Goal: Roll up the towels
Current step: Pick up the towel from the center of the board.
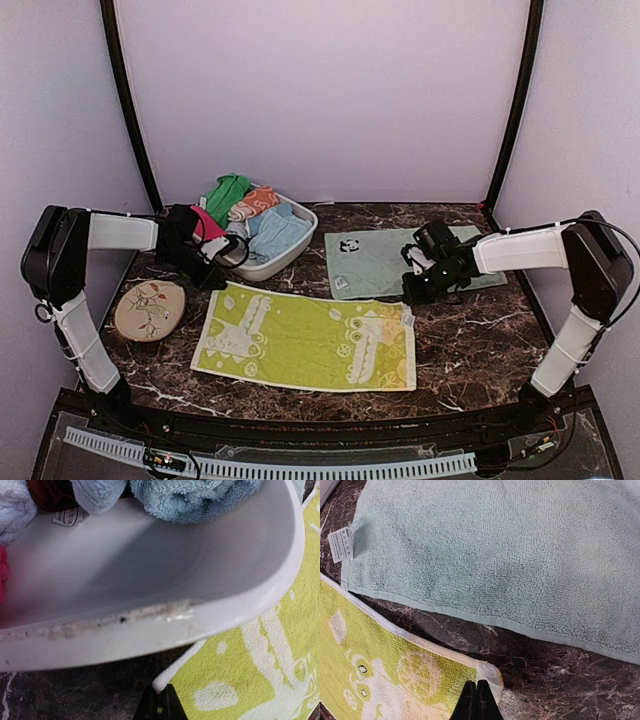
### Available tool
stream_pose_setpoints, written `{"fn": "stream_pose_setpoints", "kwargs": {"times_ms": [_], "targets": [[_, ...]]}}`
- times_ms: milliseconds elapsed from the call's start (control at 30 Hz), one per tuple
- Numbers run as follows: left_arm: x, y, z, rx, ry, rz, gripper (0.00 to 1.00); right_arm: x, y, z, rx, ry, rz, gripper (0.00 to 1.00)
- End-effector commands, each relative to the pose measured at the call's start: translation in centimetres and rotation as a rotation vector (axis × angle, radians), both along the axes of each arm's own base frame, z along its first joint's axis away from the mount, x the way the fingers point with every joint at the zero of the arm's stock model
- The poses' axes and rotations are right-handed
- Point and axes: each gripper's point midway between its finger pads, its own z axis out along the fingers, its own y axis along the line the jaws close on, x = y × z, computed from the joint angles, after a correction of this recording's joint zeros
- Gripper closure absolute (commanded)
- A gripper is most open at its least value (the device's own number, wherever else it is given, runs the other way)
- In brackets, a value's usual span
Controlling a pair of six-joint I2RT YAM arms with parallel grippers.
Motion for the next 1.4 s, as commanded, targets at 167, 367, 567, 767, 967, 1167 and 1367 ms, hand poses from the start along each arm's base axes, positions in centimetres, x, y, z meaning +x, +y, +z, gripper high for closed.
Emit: {"fn": "stream_pose_setpoints", "kwargs": {"times_ms": [167,367,567,767,967,1167,1367], "targets": [[-0.7,0.0,2.0,-0.018,-0.012,-0.009,0.95,0.5,0.0,2.0,0.02,-0.05,0.001,0.88],[-1.1,0.0,1.6,-0.013,0.005,-0.012,0.94,0.7,0.0,0.3,0.011,-0.022,-0.017,0.62],[-1.2,0.1,1.5,-0.006,0.005,-0.018,0.94,1.1,0.2,-0.6,-0.006,-0.008,-0.005,0.63],[-1.1,0.2,1.5,-0.002,0.001,-0.018,0.94,1.1,0.6,-1.0,0.002,0.008,0.005,0.82],[-0.8,0.1,2.5,-0.005,-0.022,-0.021,0.98,1.4,0.5,1.2,0.017,-0.036,-0.003,1.0],[-0.4,-0.1,4.8,-0.025,-0.072,-0.029,0.99,1.9,-0.6,3.9,-0.018,-0.095,-0.014,1.0],[-1.6,-0.2,5.3,-0.038,-0.07,-0.053,0.99,1.3,-1.5,5.2,-0.008,-0.13,-0.031,1.0]]}}
